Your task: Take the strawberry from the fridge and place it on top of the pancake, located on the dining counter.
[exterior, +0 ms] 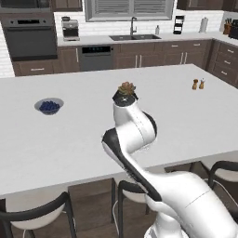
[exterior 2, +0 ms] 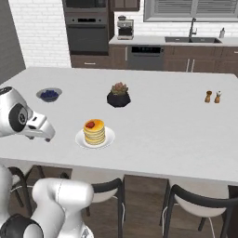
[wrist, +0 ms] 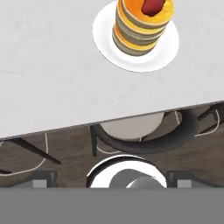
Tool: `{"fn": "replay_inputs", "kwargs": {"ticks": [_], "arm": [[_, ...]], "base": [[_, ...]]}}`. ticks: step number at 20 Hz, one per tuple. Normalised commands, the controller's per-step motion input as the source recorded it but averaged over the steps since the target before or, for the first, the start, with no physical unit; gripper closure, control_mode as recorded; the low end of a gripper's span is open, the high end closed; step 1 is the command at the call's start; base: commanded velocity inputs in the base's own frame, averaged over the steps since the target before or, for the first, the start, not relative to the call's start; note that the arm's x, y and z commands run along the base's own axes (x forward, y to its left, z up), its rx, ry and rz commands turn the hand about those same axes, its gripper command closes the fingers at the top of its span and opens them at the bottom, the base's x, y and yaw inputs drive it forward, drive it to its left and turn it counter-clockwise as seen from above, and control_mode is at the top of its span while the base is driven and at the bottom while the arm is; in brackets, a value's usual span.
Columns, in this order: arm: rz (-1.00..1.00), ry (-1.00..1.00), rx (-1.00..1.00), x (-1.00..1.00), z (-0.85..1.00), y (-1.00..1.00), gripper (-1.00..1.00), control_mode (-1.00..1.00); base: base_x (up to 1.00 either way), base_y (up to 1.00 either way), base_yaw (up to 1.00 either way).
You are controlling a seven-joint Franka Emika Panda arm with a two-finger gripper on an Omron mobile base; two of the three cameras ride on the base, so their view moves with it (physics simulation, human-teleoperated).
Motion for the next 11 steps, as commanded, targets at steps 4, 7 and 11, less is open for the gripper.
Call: {"fn": "replay_inputs", "kwargs": {"ticks": [4,7,11], "arm": [[0.01,0.10,-0.26,-0.64,-0.25,0.77,-1.00,-1.00],[0.05,0.21,-0.21,-0.05,-0.34,0.35,-1.00,-1.00],[0.06,0.16,-0.17,0.00,-0.46,0.08,-1.00,-1.00]], "base": [[0.00,0.00,0.00],[0.00,0.00,0.00],[0.00,0.00,0.00]]}}
